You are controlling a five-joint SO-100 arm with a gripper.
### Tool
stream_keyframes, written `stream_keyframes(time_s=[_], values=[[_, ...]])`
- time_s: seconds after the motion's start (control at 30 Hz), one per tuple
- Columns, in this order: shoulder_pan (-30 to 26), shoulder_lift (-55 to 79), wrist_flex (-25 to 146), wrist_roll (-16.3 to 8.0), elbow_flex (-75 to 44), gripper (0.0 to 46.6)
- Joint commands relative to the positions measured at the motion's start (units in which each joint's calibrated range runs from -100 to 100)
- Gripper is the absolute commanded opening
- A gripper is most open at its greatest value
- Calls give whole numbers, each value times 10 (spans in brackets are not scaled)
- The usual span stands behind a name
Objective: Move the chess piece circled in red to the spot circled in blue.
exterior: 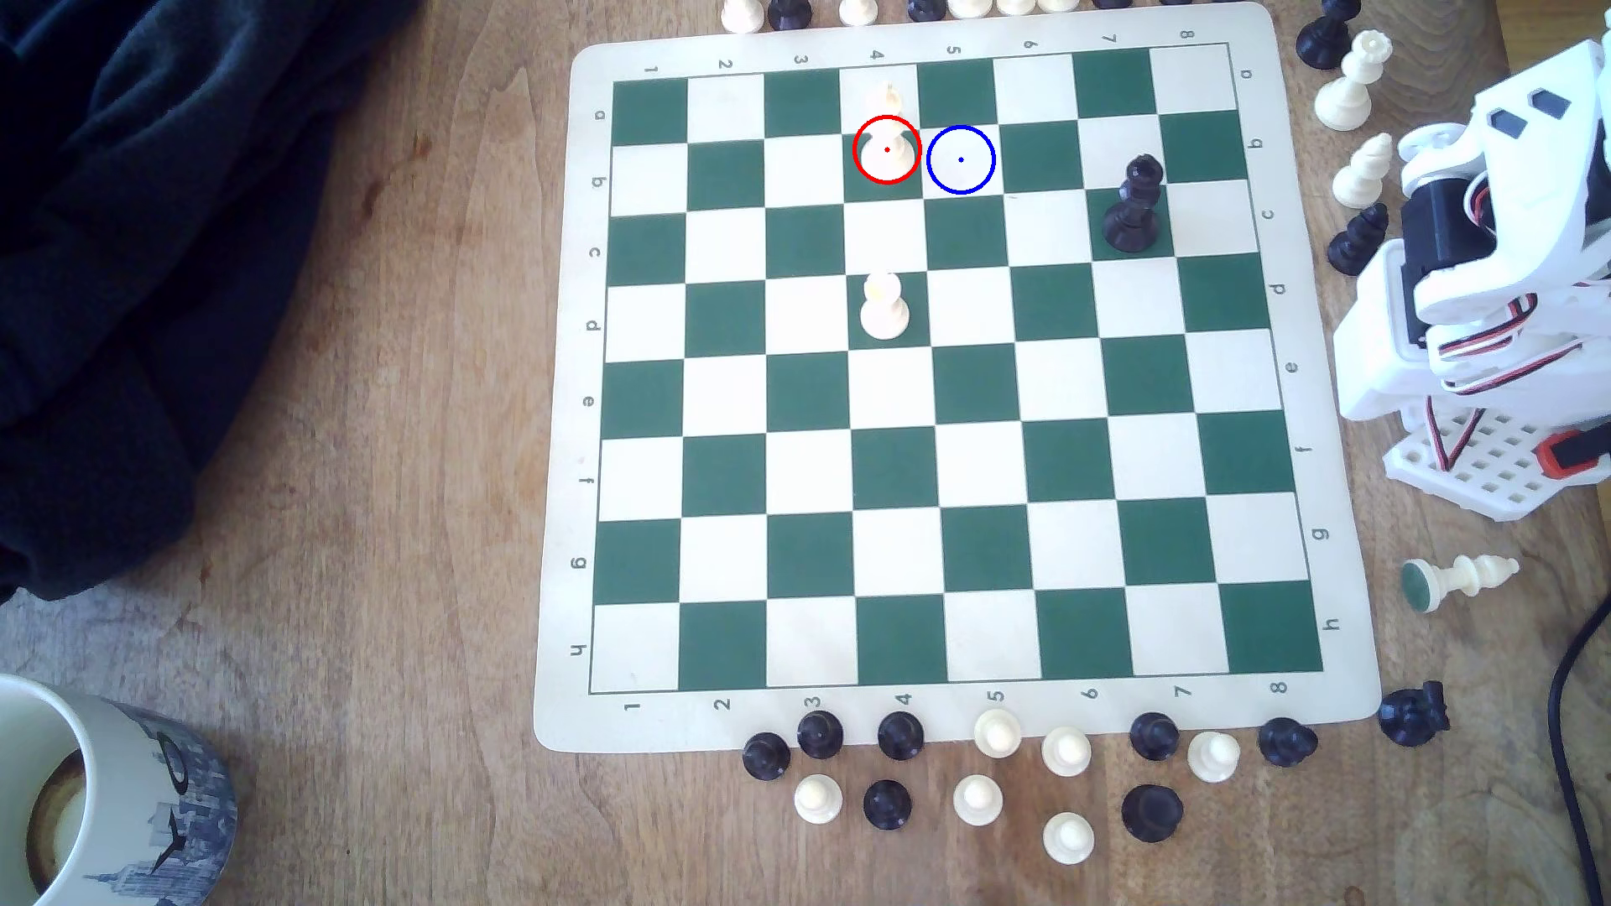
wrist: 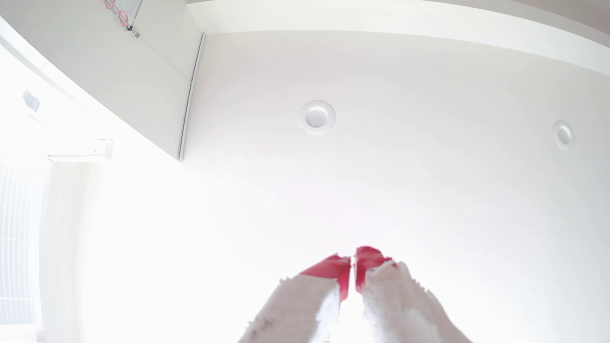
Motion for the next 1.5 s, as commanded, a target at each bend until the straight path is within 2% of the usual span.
stream_keyframes(time_s=[0.0,0.1,0.23,0.27,0.4,0.53,0.6,0.77,0.8,0.83,0.9,0.93,0.97,1.1,1.17,1.33,1.4,1.47], values=[[16,-3,18,2,13,2],[28,-3,103,2,13,2],[93,-3,276,2,2,2],[106,-3,416,2,-29,2],[138,-3,735,-2,-105,2],[172,-3,791,-2,-115,2],[174,38,860,1,-162,15],[178,183,999,-3,-304,2],[191,215,1020,-26,-335,2],[193,232,1030,-36,-351,2],[197,268,1121,-33,-410,2],[201,276,1186,-15,-441,2],[201,289,1203,-15,-455,2],[206,407,1415,-39,-630,5],[206,478,1485,-47,-713,21],[197,585,1551,-62,-795,40],[199,619,1565,-78,-821,77],[201,649,1566,-81,-828,108]])
